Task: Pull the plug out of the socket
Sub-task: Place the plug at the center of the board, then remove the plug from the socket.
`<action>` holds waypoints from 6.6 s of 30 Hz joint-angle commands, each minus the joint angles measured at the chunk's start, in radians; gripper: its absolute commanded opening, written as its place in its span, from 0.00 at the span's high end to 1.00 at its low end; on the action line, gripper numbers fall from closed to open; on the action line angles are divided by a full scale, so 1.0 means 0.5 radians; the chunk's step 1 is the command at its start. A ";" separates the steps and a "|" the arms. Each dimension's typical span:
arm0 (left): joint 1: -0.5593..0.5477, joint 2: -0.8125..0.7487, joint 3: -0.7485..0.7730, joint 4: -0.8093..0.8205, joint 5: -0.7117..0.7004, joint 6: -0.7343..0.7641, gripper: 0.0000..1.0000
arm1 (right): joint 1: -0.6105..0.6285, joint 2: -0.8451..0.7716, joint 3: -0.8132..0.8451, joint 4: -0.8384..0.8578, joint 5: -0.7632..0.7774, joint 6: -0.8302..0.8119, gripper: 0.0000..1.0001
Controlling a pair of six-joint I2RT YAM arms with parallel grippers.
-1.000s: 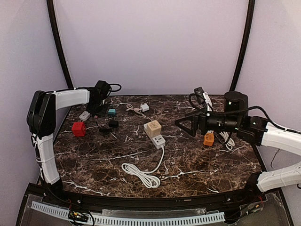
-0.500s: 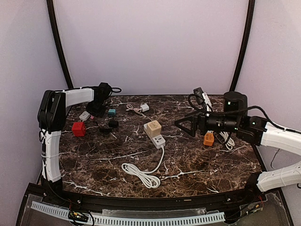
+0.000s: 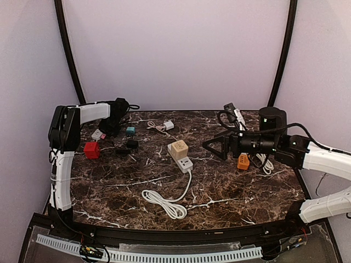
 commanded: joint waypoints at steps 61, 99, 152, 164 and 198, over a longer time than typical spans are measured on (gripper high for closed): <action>-0.911 -0.463 -0.092 0.292 1.916 0.382 0.04 | -0.030 -0.396 -0.517 0.397 0.114 0.228 0.01; -1.094 -0.587 -0.629 0.338 1.851 0.241 0.77 | 0.207 0.188 -0.777 0.841 0.611 0.000 0.18; -1.130 -0.738 -0.677 0.237 1.847 0.211 0.86 | 0.599 1.779 -0.181 1.524 1.336 -0.285 0.68; -1.134 -0.819 -0.567 0.201 1.789 0.174 0.88 | 0.599 1.863 -0.140 1.426 1.372 -0.221 0.92; -1.057 -0.897 -0.588 0.311 1.851 0.151 0.97 | 0.595 1.960 -0.073 1.284 1.435 -0.131 1.00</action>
